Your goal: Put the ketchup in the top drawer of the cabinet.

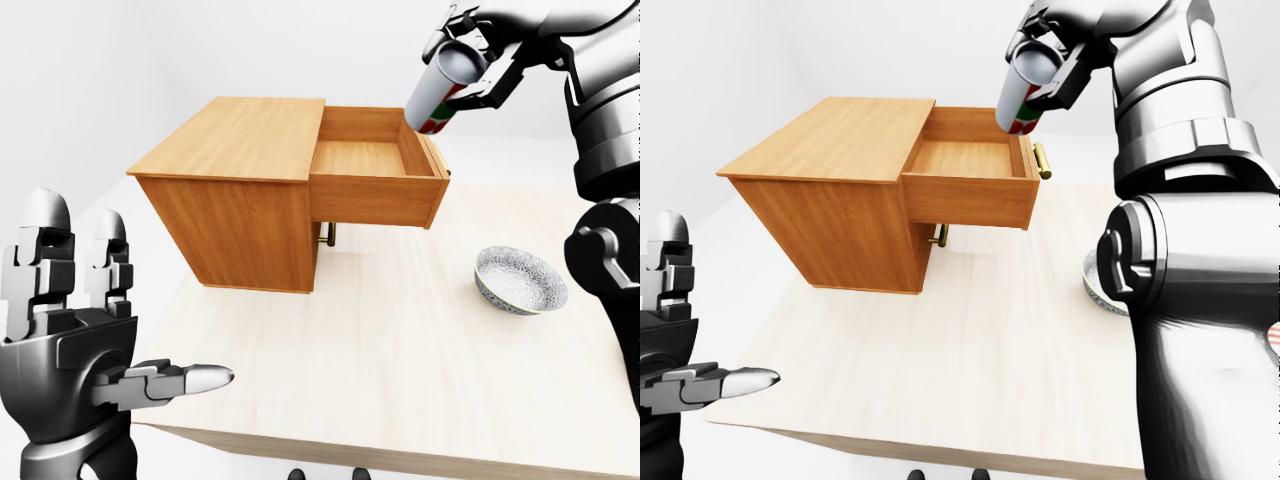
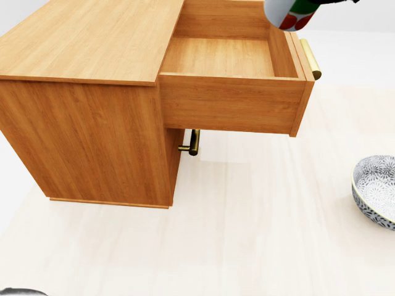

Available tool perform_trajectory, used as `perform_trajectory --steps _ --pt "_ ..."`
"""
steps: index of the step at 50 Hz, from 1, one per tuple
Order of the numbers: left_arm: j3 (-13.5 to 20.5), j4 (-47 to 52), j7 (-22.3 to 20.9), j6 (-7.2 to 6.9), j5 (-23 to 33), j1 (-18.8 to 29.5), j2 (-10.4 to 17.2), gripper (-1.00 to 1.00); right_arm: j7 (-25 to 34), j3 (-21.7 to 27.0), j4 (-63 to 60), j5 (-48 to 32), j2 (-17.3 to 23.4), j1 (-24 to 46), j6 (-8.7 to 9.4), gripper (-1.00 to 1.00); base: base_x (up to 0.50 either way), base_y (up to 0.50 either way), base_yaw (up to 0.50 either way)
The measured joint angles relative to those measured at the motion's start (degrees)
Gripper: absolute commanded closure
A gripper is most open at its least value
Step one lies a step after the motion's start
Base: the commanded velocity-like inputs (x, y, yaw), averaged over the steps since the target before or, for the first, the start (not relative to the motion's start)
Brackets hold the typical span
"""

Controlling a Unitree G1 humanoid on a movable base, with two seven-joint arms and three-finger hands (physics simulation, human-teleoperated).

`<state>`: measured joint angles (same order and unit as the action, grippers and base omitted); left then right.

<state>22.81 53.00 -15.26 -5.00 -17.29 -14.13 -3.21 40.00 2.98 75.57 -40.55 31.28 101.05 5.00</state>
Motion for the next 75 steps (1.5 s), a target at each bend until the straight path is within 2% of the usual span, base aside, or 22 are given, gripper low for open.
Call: perform_trajectory --steps 75 --pt "0.64 0.62 0.26 0.00 -0.69 0.28 0.06 -1.00 0.00 -0.47 0.14 1.96 -4.52 -3.70 0.00 1.00 0.00 0.00 0.00"
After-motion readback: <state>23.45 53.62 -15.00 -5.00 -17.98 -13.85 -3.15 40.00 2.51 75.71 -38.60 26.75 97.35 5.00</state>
